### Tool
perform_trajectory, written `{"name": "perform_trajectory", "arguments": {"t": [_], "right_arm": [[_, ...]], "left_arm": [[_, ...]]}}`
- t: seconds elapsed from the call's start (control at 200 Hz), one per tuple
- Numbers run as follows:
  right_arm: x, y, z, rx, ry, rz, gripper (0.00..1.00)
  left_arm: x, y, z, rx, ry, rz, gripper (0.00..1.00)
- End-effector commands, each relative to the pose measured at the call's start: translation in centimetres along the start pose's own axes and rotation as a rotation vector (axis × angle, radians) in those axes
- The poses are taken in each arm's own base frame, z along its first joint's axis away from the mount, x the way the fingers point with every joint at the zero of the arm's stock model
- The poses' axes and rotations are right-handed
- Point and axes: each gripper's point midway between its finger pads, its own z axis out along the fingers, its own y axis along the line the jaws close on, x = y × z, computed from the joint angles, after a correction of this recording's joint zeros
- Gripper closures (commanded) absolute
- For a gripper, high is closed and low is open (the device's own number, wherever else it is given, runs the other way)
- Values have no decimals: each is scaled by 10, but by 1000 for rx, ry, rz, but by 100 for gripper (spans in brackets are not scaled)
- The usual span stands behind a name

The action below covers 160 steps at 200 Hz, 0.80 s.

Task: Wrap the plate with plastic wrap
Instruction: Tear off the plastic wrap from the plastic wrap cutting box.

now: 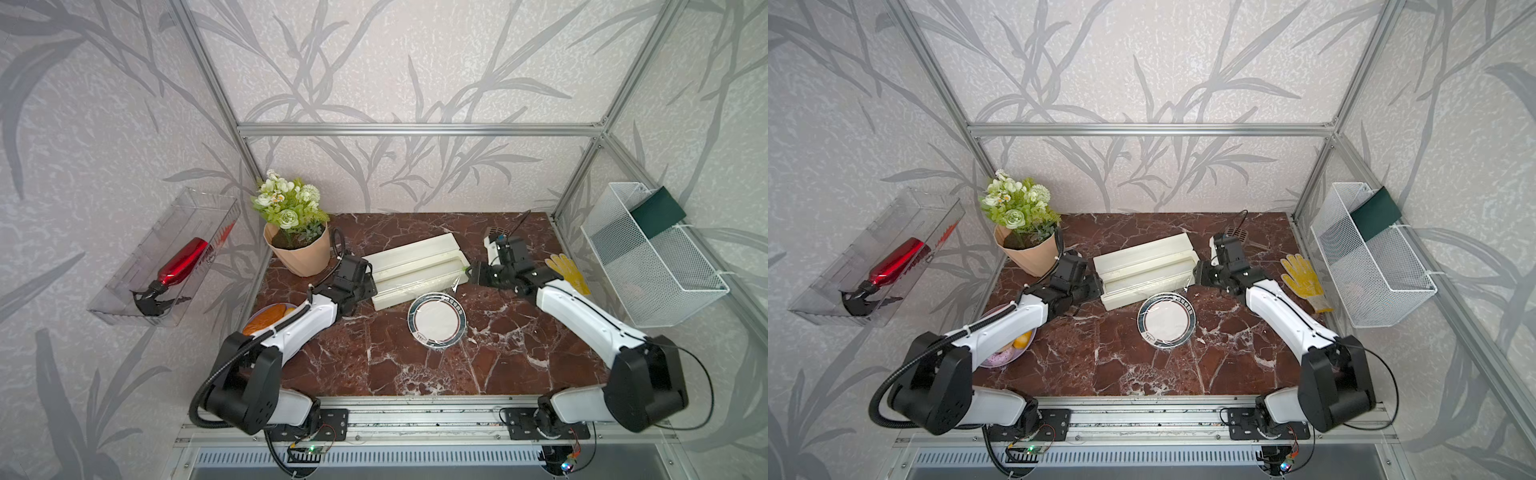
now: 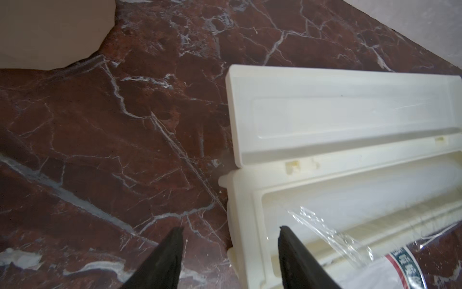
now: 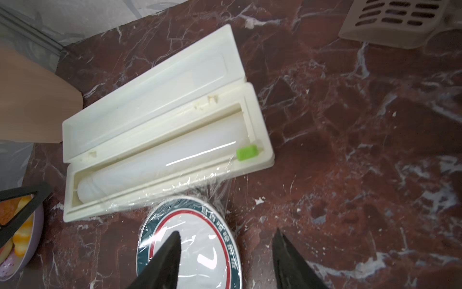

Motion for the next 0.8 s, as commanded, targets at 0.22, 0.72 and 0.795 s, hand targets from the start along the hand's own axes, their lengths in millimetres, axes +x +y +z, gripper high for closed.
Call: {"name": "perform_trajectory", "arguments": {"t": [0.22,0.72,0.795], "right_arm": [[-9,-12,71,-58,218,5,39],[-24,-26,39,59,206,-63,51],[-22,-28,28,84,228,-84,53]], "left_arm": [[-9,-45,34,160,130,-65,40],[-59,-52,50,152,117,38,42],[-58,-50,38,148,115,48,42]]}}
